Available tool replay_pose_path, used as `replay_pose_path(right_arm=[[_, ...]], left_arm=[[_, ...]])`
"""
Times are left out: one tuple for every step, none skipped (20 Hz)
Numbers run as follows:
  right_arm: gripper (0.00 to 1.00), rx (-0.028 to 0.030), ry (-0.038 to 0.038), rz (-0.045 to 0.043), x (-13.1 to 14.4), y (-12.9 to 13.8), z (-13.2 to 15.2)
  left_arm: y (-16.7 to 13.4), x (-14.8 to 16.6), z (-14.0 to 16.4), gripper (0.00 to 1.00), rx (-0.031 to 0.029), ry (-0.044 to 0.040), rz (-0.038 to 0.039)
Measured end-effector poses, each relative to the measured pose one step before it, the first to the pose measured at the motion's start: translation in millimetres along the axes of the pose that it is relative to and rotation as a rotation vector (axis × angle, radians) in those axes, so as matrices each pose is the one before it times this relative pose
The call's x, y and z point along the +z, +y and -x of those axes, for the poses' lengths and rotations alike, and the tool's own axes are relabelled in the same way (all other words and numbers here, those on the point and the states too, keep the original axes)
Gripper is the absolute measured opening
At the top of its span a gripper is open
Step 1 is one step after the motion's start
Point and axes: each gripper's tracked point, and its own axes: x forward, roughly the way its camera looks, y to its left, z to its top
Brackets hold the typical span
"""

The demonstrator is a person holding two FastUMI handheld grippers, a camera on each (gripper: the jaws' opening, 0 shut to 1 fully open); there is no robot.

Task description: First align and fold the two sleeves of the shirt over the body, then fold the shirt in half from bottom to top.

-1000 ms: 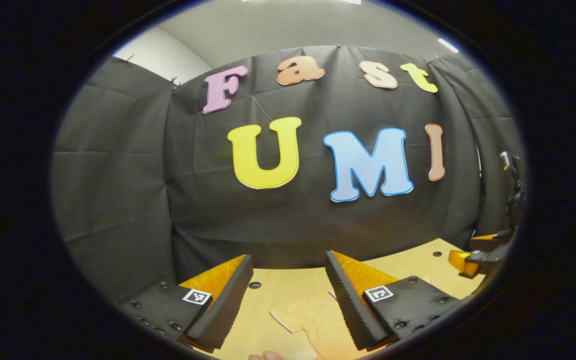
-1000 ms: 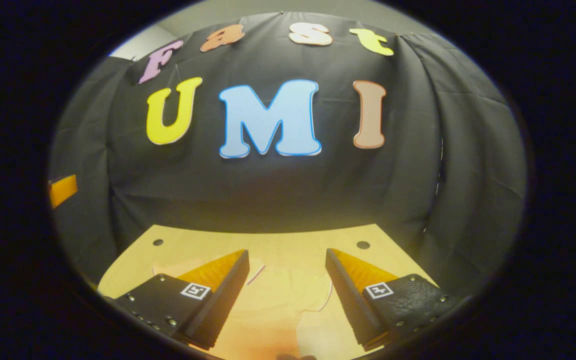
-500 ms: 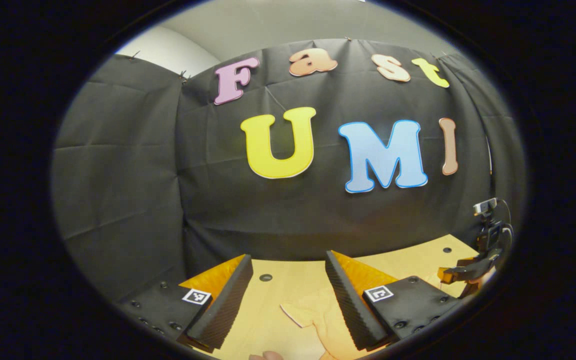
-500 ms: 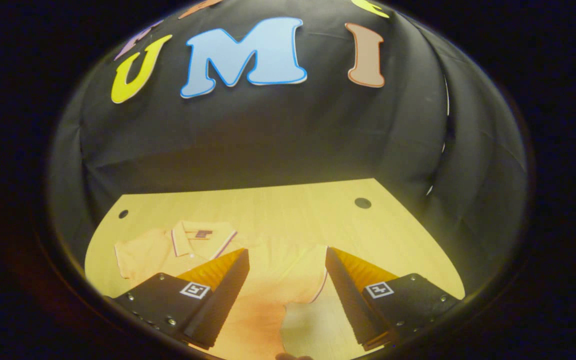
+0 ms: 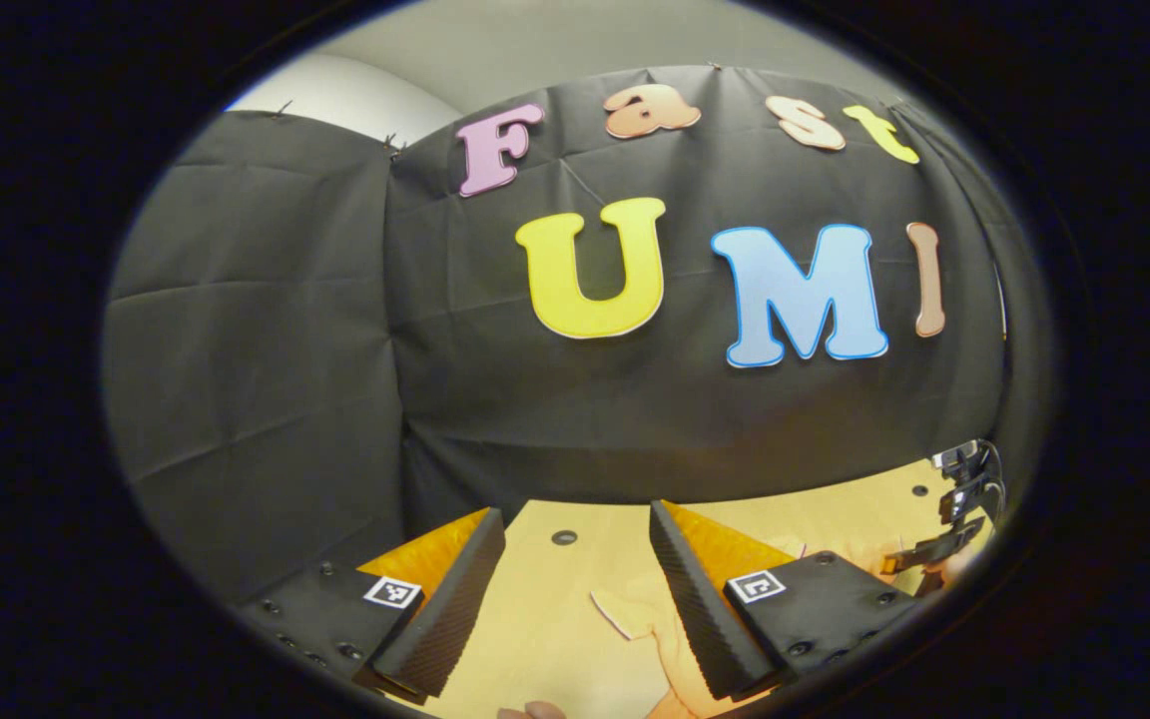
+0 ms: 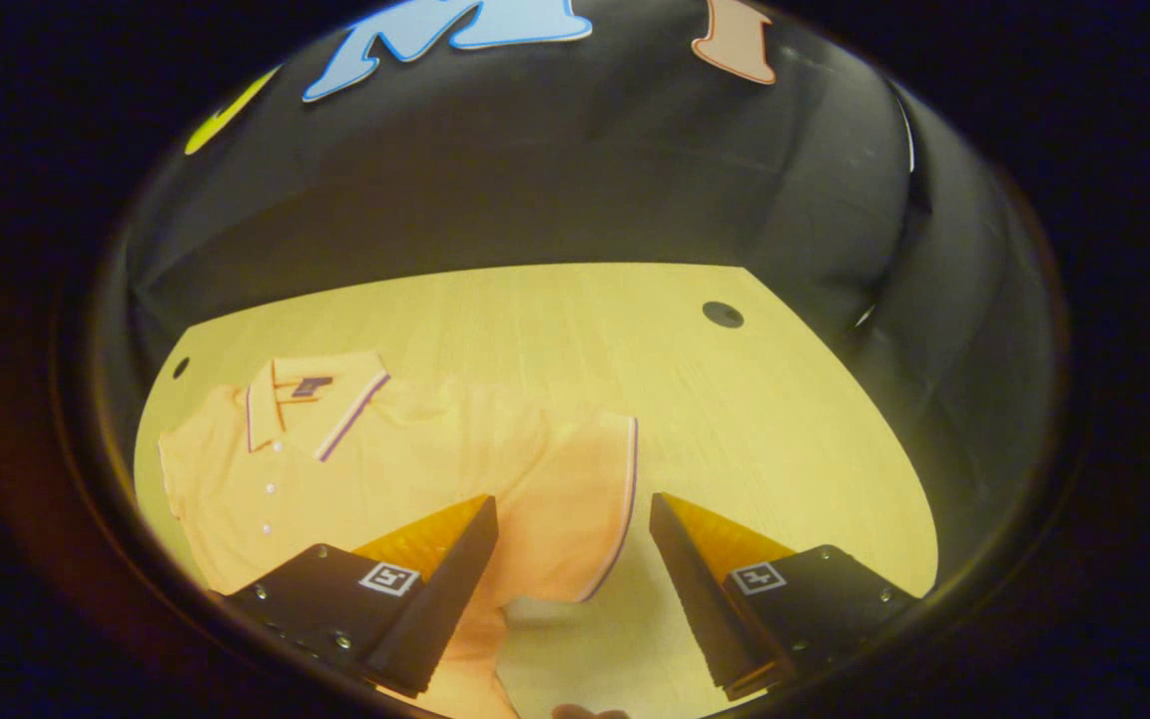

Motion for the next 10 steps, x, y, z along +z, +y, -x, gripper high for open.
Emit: replay_pose_path(right_arm=[[0.97,-0.00141,0.01377,-0.00951,-3.64,-1.03,-3.95],[0.97,0.00039,0.00683,-0.00625,-3.17,-1.75,-4.12],[0.97,-0.00087,0.00712,-0.0016,-1.59,-1.23,-2.81],[0.97,-0.0002,0.00806,0.00129,-3.43,-0.11,-1.59],[0.97,0.00133,0.00829,-0.00037,-2.27,0.03,-1.77],[0.97,0.00186,0.00866,-0.00529,-3.18,-0.65,-2.54],[0.97,0.00285,0.01037,-0.01182,-2.49,-0.24,-1.45],[0.97,0.00799,0.01544,-0.01624,-5.36,0.76,-2.03],[0.97,0.01393,-0.00285,-0.02939,0.77,0.43,0.79],[0.98,0.00723,0.00741,-0.02515,-1.38,0.85,-1.96]], left_arm=[[1.63,-0.92,1.6,0.96,0.00782,0.00513,-0.00318],[2.93,-1.06,1.36,0.96,0.00801,0.00387,-0.00261],[1.45,-0.64,0.46,0.95,0.00666,0.00309,-0.00116],[0.74,-0.8,2.49,0.95,0.00592,0.00256,0.00015],[0.28,-0.86,0.76,0.95,0.00317,0.00199,0.00229],[-0.38,-0.42,1.05,0.95,0.00285,0.00197,0.00243],[-0.72,-0.34,0.55,0.95,0.00276,0.00238,0.00172],[-0.42,-0.81,1.65,0.95,0.00227,0.00273,0.00147],[-1.16,-0.93,0.62,0.95,0.00052,0.00346,0.00184],[-1.51,-1.57,-0.13,0.96,0.00004,0.00241,0.00166]])
